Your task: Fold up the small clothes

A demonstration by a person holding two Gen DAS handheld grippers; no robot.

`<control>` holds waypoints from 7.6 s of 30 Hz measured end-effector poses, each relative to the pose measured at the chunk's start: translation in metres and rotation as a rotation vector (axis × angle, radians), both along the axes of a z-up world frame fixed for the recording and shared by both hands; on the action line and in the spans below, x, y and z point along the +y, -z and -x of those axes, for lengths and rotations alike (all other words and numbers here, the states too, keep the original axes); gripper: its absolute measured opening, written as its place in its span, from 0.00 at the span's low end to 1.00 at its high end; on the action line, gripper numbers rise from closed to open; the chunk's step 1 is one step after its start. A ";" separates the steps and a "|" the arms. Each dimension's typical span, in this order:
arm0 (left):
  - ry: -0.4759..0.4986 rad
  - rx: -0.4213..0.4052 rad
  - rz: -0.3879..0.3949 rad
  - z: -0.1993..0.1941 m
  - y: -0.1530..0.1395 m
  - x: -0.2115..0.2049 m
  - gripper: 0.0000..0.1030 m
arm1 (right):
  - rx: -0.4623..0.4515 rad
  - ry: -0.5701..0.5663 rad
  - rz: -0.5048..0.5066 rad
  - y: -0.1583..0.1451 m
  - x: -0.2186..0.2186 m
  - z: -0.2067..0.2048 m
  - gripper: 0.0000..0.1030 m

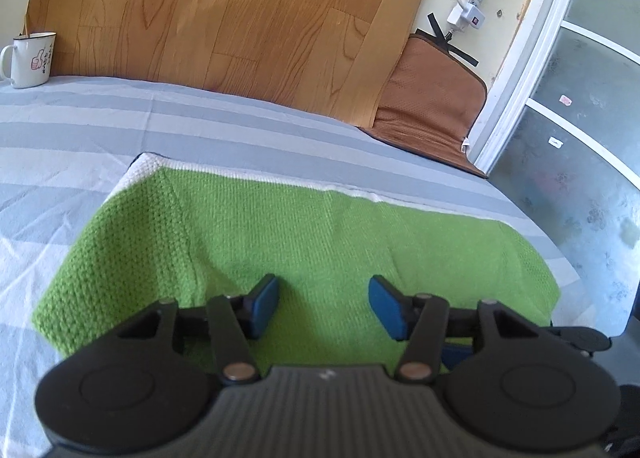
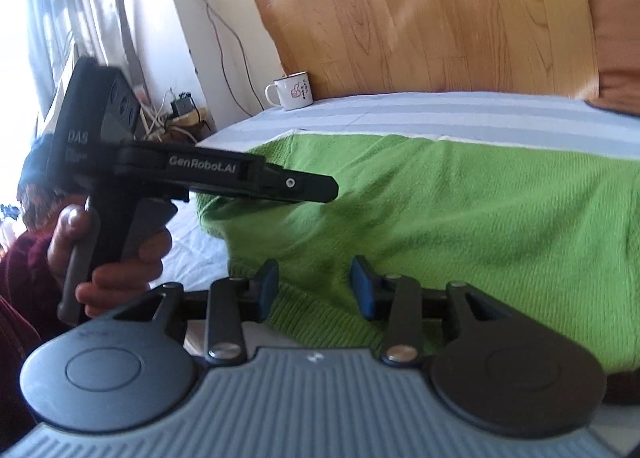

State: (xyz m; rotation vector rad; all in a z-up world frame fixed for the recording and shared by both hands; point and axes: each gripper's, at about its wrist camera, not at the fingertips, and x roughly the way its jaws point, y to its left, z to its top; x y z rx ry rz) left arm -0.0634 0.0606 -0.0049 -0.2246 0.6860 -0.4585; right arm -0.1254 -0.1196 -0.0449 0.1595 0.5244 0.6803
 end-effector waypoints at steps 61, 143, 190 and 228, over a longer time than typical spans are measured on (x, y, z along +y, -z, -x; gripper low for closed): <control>0.044 0.013 0.081 0.003 -0.001 -0.011 1.00 | -0.026 0.304 -0.211 0.011 -0.036 -0.001 0.93; 0.039 -0.014 0.045 0.008 0.004 -0.015 1.00 | -0.098 0.288 -0.080 0.012 -0.024 0.002 0.93; 0.109 0.151 0.196 -0.021 -0.010 -0.005 0.05 | 0.063 0.419 -0.390 -0.034 -0.113 -0.005 0.28; -0.218 0.058 0.086 -0.067 -0.015 0.103 0.40 | 0.200 0.147 -0.279 -0.010 0.015 -0.118 0.01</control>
